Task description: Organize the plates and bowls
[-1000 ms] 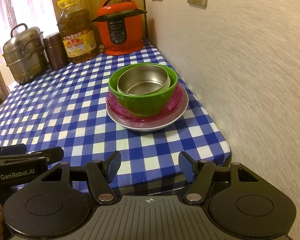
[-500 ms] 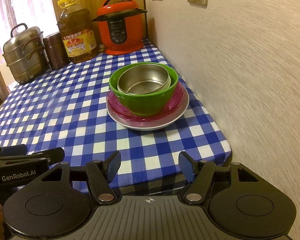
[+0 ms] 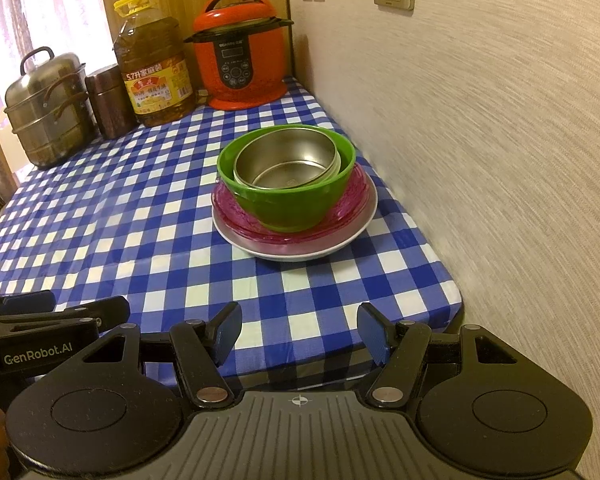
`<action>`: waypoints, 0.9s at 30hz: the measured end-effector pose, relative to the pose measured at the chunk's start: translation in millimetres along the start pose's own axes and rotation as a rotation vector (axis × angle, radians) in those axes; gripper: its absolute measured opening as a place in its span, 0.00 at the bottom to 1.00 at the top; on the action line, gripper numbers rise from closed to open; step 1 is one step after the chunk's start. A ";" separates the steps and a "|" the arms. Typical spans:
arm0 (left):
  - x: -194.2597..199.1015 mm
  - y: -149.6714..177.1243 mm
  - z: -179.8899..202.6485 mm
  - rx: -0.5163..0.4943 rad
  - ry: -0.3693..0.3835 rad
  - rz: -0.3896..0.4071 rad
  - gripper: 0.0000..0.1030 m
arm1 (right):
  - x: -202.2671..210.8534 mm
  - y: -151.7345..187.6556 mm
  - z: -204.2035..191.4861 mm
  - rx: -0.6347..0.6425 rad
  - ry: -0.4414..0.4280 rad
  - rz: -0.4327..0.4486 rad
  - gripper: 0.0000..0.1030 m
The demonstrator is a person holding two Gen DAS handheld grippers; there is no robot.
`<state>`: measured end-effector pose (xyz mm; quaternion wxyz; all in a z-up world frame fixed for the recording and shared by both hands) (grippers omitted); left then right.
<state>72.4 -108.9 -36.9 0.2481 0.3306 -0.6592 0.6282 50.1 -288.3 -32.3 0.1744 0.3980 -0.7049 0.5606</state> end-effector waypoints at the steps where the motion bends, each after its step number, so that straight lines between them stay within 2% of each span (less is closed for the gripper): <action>1: -0.1 0.1 0.5 -0.001 0.001 0.001 0.85 | -0.2 -0.1 0.2 0.000 0.000 0.000 0.62; 27: -2.1 1.5 0.7 -0.001 0.005 -0.004 0.85 | -0.3 0.5 0.6 0.000 -0.001 -0.002 0.62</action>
Point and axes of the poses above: each gripper's, at about its wrist camera, not at the fingertips, and x roughly against the way its jaws point, z to its right, y to its underside, the point moved 7 cm from there along -x, roughly the way its jaws point, and after that the axes turned 15 degrees about -y, right-handed, at the moved point
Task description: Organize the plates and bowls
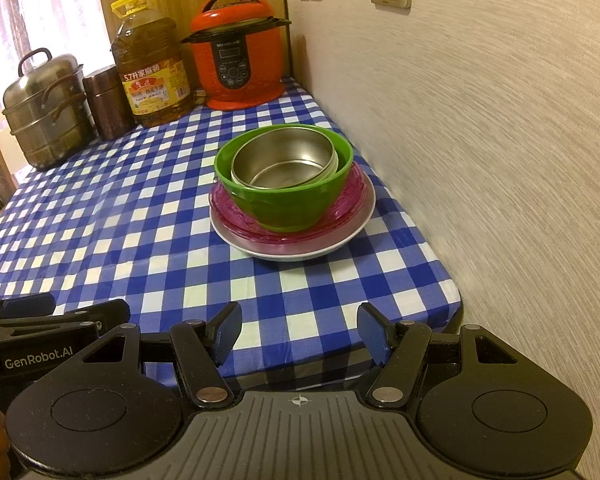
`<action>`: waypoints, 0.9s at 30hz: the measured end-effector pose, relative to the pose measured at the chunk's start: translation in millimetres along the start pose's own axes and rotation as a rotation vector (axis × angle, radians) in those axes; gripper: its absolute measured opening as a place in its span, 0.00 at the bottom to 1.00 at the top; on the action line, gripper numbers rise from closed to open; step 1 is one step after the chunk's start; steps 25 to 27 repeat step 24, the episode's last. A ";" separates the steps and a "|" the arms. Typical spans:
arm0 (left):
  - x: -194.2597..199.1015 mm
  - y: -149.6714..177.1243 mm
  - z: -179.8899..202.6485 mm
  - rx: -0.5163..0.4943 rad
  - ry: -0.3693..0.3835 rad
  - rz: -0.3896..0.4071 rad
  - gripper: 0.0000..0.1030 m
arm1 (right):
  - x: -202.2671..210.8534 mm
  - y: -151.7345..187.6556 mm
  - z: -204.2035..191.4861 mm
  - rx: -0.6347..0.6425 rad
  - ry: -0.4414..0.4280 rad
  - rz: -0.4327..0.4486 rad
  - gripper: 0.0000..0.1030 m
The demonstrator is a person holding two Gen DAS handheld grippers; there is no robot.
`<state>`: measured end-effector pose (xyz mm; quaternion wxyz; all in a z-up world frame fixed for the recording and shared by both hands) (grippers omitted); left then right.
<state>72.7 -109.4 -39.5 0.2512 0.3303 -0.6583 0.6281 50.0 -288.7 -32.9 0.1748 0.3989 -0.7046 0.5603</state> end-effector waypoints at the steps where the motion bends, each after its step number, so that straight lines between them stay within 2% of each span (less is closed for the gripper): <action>1: -0.1 0.1 0.1 0.000 0.000 -0.001 0.85 | 0.0 -0.1 0.2 -0.001 0.000 0.001 0.62; 27: -2.3 2.8 0.6 0.004 -0.001 0.000 0.85 | 0.1 1.9 0.7 -0.002 -0.001 0.004 0.62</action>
Point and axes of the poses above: each gripper's, at about its wrist camera, not at the fingertips, and x roughly against the way its jaws point, z to its right, y to its underside, the point moved 7 cm from there along -x, roughly the way its jaws point, and after that the axes turned 15 degrees about -y, right-handed, at the moved point
